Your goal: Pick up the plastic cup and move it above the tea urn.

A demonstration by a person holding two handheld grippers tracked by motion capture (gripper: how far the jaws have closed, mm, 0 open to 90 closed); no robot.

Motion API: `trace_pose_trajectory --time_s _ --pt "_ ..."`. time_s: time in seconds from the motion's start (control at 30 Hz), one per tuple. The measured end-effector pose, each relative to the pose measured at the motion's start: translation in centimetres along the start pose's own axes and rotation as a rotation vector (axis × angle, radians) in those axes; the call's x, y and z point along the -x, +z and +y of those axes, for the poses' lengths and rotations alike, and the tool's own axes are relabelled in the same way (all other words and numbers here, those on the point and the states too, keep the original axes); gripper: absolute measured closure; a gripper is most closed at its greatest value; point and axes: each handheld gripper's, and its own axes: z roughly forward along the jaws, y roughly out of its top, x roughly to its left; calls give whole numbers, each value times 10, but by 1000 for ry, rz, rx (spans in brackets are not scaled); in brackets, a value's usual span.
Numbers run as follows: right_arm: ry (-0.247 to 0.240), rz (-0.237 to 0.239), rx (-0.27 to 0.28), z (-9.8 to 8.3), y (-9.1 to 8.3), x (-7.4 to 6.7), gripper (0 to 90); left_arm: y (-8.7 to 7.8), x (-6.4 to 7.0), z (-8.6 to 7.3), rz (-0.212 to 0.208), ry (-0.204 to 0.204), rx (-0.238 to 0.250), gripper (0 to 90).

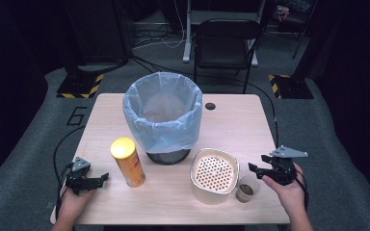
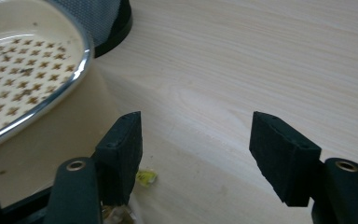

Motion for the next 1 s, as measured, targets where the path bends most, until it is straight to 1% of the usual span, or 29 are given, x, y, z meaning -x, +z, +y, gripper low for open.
trace_pose_trajectory --time_s 0.03,0.07,0.13,0.2,0.4,0.5,0.53,0.57,0.6,0.63,0.67,0.73,0.77,0.83,0.87,0.9,0.97,1.0 --pt "0 0 0 0 0 0 338 0 0 0 0 0 0 117" --pt "-15 9 12 -3 -6 -7 332 0 0 0 -1 -4 -2 117" --pt "-15 10 13 -4 -8 -10 322 0 1 0 1 -6 3 117" --pt "-19 26 13 -9 -14 -18 301 0 0 0 2 -4 5 117" --pt "-9 42 20 -18 -20 -26 254 1 0 0 6 -6 10 117" --pt "-6 45 17 -21 -21 -29 245 1 0 0 6 -6 10 117" --pt "-21 54 12 -23 -21 -30 243 1 1 0 6 -7 10 117" --pt "-24 54 7 -25 -20 -30 243 1 0 0 6 -6 10 117" --pt "-17 55 4 -26 -20 -31 238 1 0 0 6 -6 10 117" --pt "-17 55 4 -26 -20 -31 238 1 0 0 6 -6 10 117" --pt "-26 61 7 -28 -21 -32 228 1 0 0 6 -7 10 117" --pt "-26 68 11 -28 -23 -37 203 1 0 0 6 -6 10 117" --pt "-26 68 11 -28 -23 -37 203 1 0 0 6 -6 10 117" --pt "-47 69 5 -30 -24 -44 180 1 0 0 6 -6 10 117" --pt "-47 69 5 -30 -24 -44 180 1 0 0 6 -6 10 117" --pt "-46 73 -2 -32 -23 -50 174 1 0 0 6 -6 10 117" --pt "-46 78 -1 -33 -22 -52 171 1 0 0 6 -6 10 117" --pt "-55 64 -2 -35 -20 -53 166 1 0 0 6 -6 10 117"
